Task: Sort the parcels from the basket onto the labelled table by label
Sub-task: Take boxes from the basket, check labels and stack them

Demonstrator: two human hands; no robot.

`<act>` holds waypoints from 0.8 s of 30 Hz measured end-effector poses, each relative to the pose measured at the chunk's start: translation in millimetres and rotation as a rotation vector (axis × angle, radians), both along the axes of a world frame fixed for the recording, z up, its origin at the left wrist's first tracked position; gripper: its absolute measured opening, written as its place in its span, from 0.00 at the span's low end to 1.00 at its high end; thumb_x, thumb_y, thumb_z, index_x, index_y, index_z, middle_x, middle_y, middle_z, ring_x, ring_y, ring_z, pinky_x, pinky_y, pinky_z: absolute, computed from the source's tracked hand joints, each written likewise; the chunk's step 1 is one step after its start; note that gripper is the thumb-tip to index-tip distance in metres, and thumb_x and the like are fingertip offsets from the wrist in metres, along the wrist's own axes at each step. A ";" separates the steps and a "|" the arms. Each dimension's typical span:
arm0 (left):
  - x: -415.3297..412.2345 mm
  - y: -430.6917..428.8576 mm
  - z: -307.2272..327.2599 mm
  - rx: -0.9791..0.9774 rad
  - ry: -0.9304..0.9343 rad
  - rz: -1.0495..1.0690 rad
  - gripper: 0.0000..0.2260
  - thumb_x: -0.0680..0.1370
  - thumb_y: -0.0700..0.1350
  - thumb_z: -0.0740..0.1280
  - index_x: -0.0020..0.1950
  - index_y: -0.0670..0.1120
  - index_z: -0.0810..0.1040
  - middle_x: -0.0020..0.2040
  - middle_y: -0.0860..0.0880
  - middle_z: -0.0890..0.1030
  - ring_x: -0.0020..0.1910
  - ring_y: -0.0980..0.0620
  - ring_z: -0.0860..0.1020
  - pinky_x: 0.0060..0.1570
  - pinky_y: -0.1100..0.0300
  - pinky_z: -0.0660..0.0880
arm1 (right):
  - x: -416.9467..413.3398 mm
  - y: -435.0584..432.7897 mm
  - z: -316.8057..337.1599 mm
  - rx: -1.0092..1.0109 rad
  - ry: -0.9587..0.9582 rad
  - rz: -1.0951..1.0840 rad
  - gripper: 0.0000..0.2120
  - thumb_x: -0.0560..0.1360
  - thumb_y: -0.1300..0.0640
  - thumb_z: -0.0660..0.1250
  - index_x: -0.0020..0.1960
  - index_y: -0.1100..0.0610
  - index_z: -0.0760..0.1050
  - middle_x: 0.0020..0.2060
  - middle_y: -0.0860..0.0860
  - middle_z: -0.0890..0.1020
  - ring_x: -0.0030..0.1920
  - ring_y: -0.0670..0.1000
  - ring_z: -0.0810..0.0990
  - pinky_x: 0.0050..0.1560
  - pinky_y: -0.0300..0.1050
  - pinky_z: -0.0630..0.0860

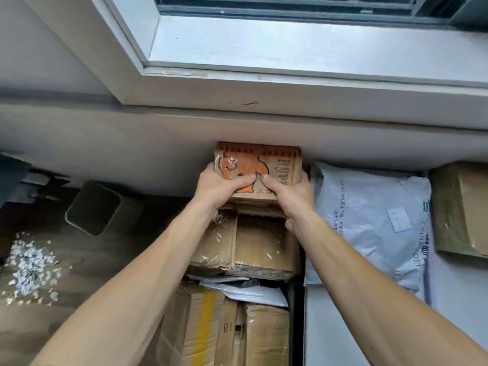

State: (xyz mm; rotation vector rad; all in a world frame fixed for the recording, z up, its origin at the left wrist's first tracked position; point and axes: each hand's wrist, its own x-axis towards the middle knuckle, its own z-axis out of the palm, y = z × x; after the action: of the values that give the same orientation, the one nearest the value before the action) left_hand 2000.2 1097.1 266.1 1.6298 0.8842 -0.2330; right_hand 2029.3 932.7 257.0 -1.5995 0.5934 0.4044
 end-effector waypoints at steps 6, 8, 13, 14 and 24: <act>-0.7 -0.5 1.7 0.014 -0.015 -0.002 0.31 0.61 0.51 0.87 0.61 0.49 0.81 0.52 0.54 0.87 0.50 0.57 0.85 0.55 0.59 0.81 | 0.3 0.0 2.0 0.011 -0.001 0.003 0.31 0.65 0.57 0.85 0.64 0.53 0.76 0.52 0.48 0.86 0.51 0.46 0.86 0.58 0.48 0.83; -0.8 -1.4 2.8 0.018 -0.020 -0.001 0.30 0.62 0.50 0.87 0.61 0.49 0.81 0.52 0.54 0.87 0.49 0.58 0.85 0.53 0.61 0.81 | 0.2 0.5 1.6 0.031 -0.011 0.001 0.31 0.65 0.58 0.84 0.65 0.54 0.75 0.52 0.48 0.86 0.51 0.46 0.86 0.57 0.48 0.83; -6.0 -7.0 14.3 -0.036 -0.044 0.022 0.28 0.63 0.48 0.86 0.60 0.48 0.82 0.51 0.52 0.87 0.47 0.57 0.86 0.46 0.62 0.81 | -3.0 -3.1 8.9 0.110 -0.020 0.031 0.31 0.66 0.59 0.84 0.64 0.54 0.75 0.53 0.50 0.85 0.52 0.49 0.86 0.59 0.53 0.83; -10.4 -8.9 18.3 -0.055 -0.046 0.031 0.28 0.63 0.48 0.86 0.60 0.48 0.81 0.51 0.52 0.87 0.48 0.55 0.86 0.47 0.59 0.82 | -6.4 -5.6 11.2 0.126 -0.020 0.049 0.31 0.66 0.59 0.84 0.65 0.54 0.75 0.53 0.50 0.86 0.52 0.49 0.86 0.59 0.55 0.83; -89.9 -51.2 77.4 0.034 -0.224 0.054 0.30 0.64 0.47 0.86 0.63 0.51 0.78 0.54 0.54 0.86 0.53 0.56 0.85 0.56 0.55 0.82 | -67.8 -52.4 55.5 0.258 -0.107 0.178 0.31 0.68 0.60 0.82 0.67 0.46 0.75 0.53 0.47 0.87 0.53 0.49 0.87 0.57 0.58 0.84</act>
State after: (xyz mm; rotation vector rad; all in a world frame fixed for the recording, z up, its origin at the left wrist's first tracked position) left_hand 1910.3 1045.9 343.5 1.6246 0.7626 0.0035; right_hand 1961.5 880.4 312.5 -1.4192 0.3044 0.5028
